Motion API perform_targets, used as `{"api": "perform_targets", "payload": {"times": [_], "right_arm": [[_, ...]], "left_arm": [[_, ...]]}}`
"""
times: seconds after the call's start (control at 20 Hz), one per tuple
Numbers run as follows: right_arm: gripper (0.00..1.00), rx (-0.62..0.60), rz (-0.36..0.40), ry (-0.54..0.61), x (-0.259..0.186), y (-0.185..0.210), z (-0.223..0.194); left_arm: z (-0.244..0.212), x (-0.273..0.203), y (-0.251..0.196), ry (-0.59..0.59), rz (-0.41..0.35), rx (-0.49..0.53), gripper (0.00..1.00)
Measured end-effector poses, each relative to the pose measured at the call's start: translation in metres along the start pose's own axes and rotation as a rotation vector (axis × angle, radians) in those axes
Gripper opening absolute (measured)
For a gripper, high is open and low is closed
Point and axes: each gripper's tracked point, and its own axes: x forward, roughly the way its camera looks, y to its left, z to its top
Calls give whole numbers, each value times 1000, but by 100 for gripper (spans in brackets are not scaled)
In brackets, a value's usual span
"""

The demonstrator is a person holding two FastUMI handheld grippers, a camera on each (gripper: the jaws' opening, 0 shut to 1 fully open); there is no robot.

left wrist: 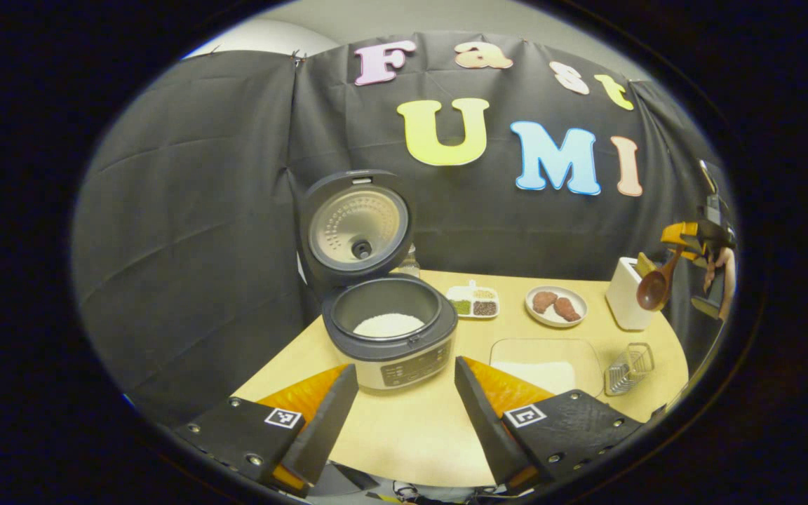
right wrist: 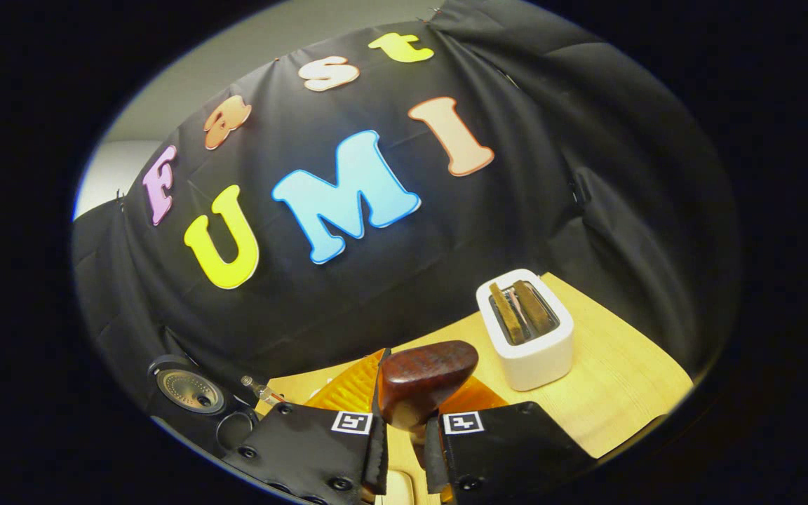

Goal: Close the left gripper, press the button to open the rice cooker; take a wooden spoon from the chopstick holder with the right hand, scoop a spoonful of rice and pour it into the rice cooker, then put the wooden spoon back into the chopstick holder.

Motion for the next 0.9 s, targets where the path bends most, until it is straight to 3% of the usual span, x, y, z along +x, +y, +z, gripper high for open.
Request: {"api": "perform_targets", "payload": {"times": [0.35,0.8,0.9], "right_arm": [[23,99,-42,138,-13,-49,-67],[21,25,-94,244,-1,-73,-132],[28,44,-81,255,-1,-69,-136]], "left_arm": [[-18,-22,-13,47,30,11,89],[-29,-43,-5,55,78,0,89],[-34,-45,-3,64,85,7,89]]}}
